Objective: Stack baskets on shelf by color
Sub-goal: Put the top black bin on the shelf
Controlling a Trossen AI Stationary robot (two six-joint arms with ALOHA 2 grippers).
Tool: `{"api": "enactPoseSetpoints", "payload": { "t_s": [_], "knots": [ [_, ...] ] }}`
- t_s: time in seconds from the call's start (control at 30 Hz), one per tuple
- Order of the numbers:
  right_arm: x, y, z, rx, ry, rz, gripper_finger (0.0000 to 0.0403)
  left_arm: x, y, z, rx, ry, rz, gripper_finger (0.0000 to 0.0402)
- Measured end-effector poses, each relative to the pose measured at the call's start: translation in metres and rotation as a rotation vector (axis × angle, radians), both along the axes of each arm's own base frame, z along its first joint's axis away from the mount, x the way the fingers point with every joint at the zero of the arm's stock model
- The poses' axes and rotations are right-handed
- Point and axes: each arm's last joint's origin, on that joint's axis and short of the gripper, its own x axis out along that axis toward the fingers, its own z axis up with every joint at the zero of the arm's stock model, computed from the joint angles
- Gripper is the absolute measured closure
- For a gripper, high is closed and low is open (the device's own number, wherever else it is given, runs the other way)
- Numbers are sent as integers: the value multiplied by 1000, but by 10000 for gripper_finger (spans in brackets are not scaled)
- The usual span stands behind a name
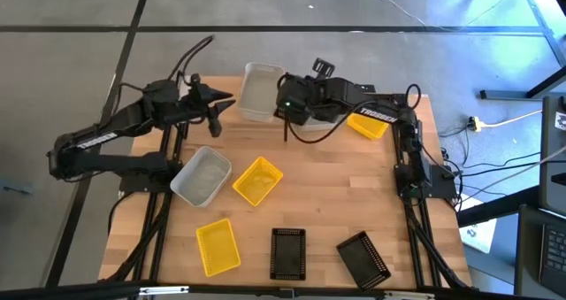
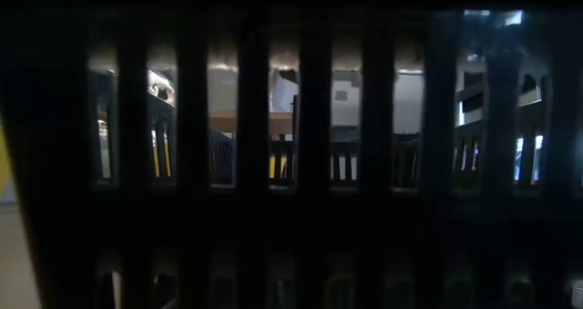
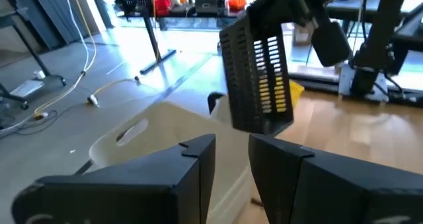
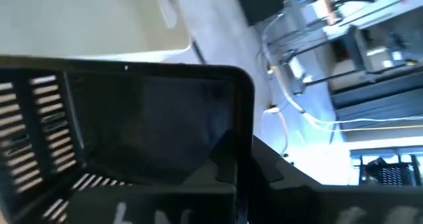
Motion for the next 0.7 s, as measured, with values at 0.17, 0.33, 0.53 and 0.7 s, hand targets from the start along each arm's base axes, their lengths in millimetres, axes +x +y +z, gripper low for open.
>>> {"api": "enactPoseSetpoints", "payload": {
  "t_s": [0.17, 0.33, 0.53, 0.7],
  "knots": [
    [-9, 5, 14, -33, -19, 9, 403, 19, 8, -3, 30, -8, -4, 319],
    [-12, 4, 22, -65, -66, -10, 403, 35, 15, -6, 43, -30, -6, 319],
    [-6, 3, 28, -139, -158, -54, 403, 53, 21, -6, 128, -65, -21, 319],
    [-1, 4, 34, -177, -224, -63, 403, 71, 19, -5, 324, -54, -61, 319]
  ]
}}
